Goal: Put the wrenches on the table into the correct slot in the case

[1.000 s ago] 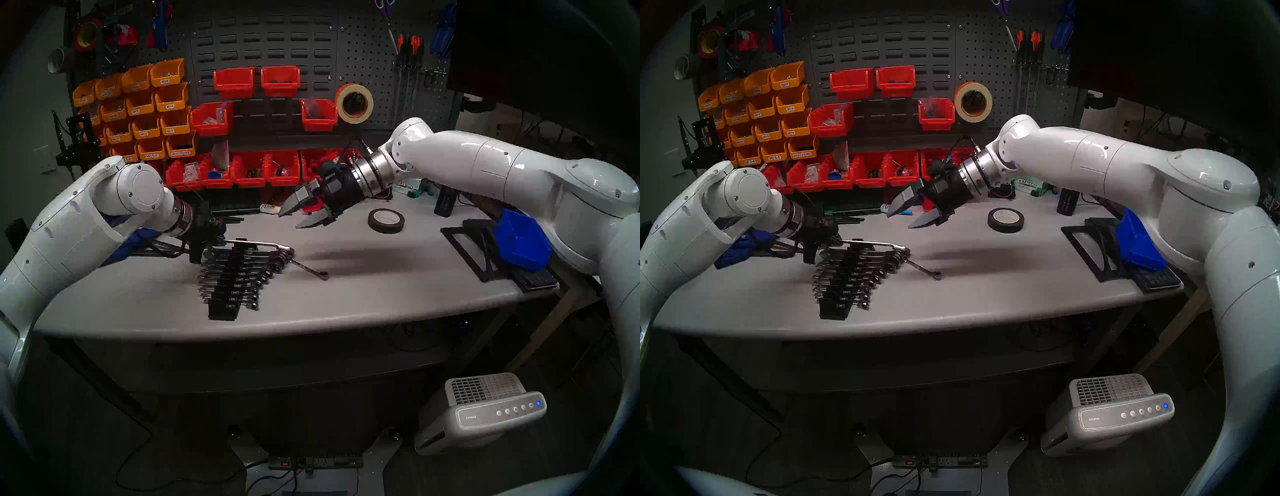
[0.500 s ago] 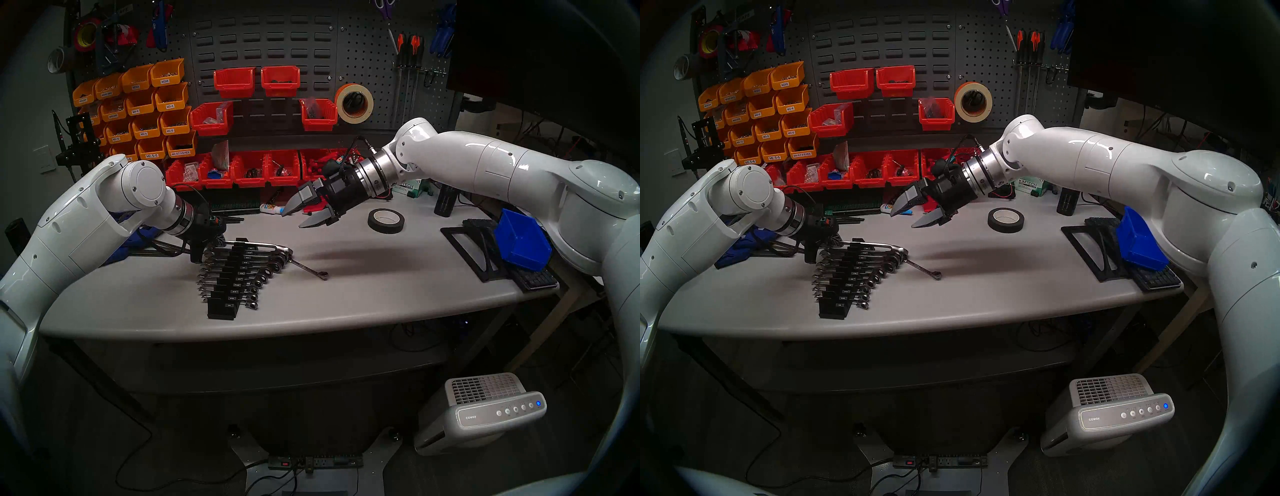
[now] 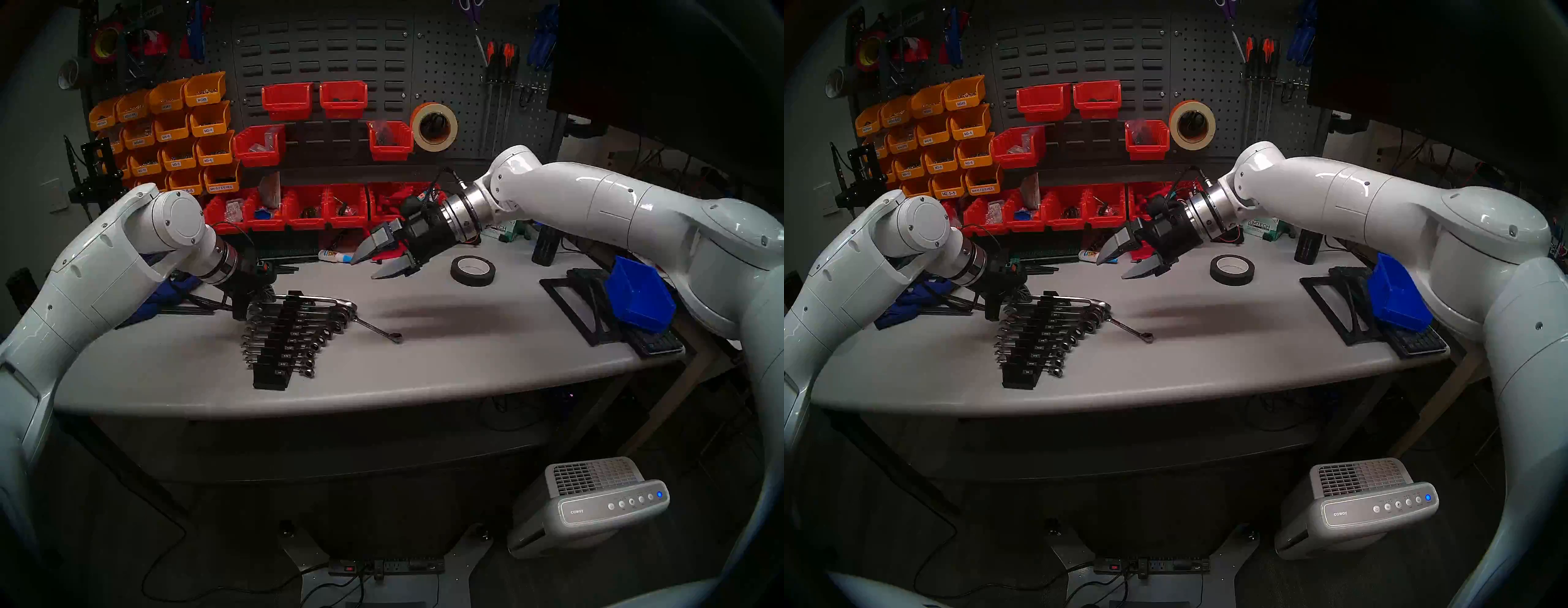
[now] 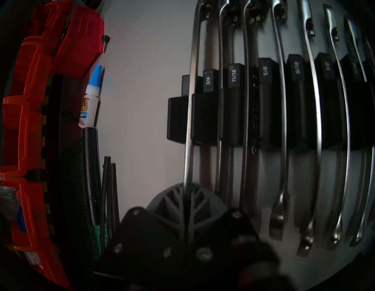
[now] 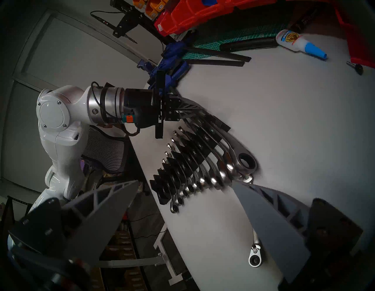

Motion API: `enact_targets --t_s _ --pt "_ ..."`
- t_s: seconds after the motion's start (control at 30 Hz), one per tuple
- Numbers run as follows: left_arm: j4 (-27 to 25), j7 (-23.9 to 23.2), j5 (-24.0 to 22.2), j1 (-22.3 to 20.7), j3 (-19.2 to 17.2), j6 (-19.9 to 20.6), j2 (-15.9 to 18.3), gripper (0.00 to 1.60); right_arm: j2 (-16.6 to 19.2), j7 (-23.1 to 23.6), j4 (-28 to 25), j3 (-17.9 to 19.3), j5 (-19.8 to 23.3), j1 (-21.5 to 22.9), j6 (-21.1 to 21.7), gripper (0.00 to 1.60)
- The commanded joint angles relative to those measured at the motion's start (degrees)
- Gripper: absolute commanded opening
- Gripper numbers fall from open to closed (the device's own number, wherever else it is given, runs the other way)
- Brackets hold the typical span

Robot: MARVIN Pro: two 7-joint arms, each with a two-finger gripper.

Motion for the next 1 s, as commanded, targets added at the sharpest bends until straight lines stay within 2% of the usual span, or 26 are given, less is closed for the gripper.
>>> enact_targets --t_s 0.0,0.07,0.1,0.17,0.23,0.33,0.37,0.4,0.43,0.7,0.87,0.97 --pt "0.2 -0.6 0.3 -3.7 -1.5 -0.3 -0.8 0.0 0.5 5.1 -0.1 1.6 0.2 2.1 -0.1 1.59" --pt "0.4 -1.1 0.5 -4.0 -1.5 -0.3 -1.1 0.0 0.6 5.1 -0.1 1.6 0.2 2.1 -0.1 1.59" --pt "0.5 -1.2 0.6 -4.1 -1.5 -0.4 -1.2 0.2 0.6 5.1 -0.1 1.6 0.2 2.1 -0.1 1.6" --pt "0.8 -1.8 0.7 -4.3 -1.5 -0.5 -1.4 0.29 0.7 5.1 -0.2 1.5 0.2 2.1 -0.1 1.6" --pt "0.9 -2.2 0.9 -4.5 -1.6 -0.5 -1.6 0.7 0.8 5.1 -0.3 1.5 0.1 2.0 -0.1 1.59" --pt "1.0 -2.7 1.2 -4.9 -1.7 -0.7 -1.8 0.73 0.9 5.2 -0.3 1.5 0.1 2.0 -0.1 1.6" --pt "1.0 -2.8 1.3 -5.1 -1.8 -0.7 -1.9 0.9 0.9 5.2 -0.4 1.5 0.1 2.0 -0.1 1.6" --pt "1.0 -3.1 1.4 -5.2 -1.8 -0.7 -2.0 1.17 0.9 5.1 -0.4 1.5 0.1 2.0 -0.1 1.6" --pt "1.0 -3.3 1.5 -5.3 -1.9 -0.8 -2.0 1.34 0.9 5.1 -0.4 1.6 0.2 2.0 -0.1 1.6" --pt "0.8 -4.3 2.1 -6.6 -2.7 -1.1 -2.7 1.43 1.1 5.2 -0.7 1.6 0.1 2.1 -0.1 1.6" --pt "1.0 -5.0 2.3 -7.2 -3.1 -1.3 -3.2 1.35 1.2 5.1 -0.8 1.6 0.1 2.0 -0.1 1.6" --pt "1.3 -5.3 2.4 -7.6 -3.4 -1.2 -3.5 1.39 1.3 5.0 -0.8 1.6 0.1 2.0 -0.1 1.6"
